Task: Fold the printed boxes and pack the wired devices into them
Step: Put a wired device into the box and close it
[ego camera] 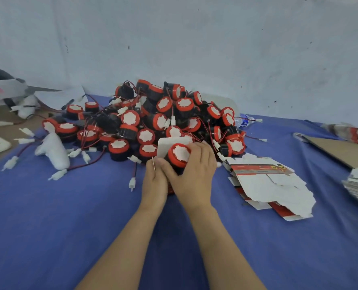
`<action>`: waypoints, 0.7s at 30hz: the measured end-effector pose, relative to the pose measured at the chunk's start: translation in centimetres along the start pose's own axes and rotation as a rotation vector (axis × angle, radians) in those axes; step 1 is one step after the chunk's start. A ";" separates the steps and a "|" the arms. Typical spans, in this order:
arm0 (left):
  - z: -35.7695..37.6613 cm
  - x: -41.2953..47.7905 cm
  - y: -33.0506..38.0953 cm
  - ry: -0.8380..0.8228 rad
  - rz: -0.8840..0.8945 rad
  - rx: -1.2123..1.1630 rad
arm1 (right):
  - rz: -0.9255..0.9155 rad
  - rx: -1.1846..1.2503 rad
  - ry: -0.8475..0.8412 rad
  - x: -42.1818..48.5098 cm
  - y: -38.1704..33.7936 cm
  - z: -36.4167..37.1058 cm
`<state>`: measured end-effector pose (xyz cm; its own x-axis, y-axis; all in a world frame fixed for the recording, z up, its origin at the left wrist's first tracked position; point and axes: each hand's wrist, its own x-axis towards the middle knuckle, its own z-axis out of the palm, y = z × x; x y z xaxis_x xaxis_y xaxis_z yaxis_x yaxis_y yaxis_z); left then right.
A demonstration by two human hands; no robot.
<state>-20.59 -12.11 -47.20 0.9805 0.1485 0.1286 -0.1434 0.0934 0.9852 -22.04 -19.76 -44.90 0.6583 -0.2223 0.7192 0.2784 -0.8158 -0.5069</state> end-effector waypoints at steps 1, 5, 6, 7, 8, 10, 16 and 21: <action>0.0 -0.1 0.0 -0.006 0.005 0.014 | 0.009 0.015 -0.016 0.0 0.1 -0.1; 0.3 0.2 -0.4 0.008 0.040 0.200 | 0.011 0.021 0.133 0.7 0.6 -1.5; 0.5 0.4 -0.6 0.005 0.052 0.249 | -0.023 0.061 0.223 0.8 0.4 -1.8; 0.6 0.4 -0.7 -0.002 0.066 0.303 | -0.050 0.124 0.269 0.8 -0.1 -2.0; 0.7 0.3 -0.7 -0.003 0.099 0.340 | -0.076 0.186 0.255 0.6 -1.0 -1.9; 0.8 -0.1 -1.2 -0.001 0.194 0.332 | -0.145 0.211 0.100 -0.2 -2.5 -1.2; 0.6 0.2 -1.3 -0.071 0.107 0.369 | -0.006 0.049 -0.171 -0.1 -0.2 -0.3; 0.7 -0.4 -0.5 -0.035 0.046 0.298 | 0.109 -0.088 -0.122 0.2 1.7 -0.6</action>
<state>-20.80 -12.87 -47.70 0.9787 0.1115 0.1722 -0.1466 -0.2067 0.9674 -21.90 -21.49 -45.34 0.7626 -0.2495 0.5968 0.1425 -0.8352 -0.5312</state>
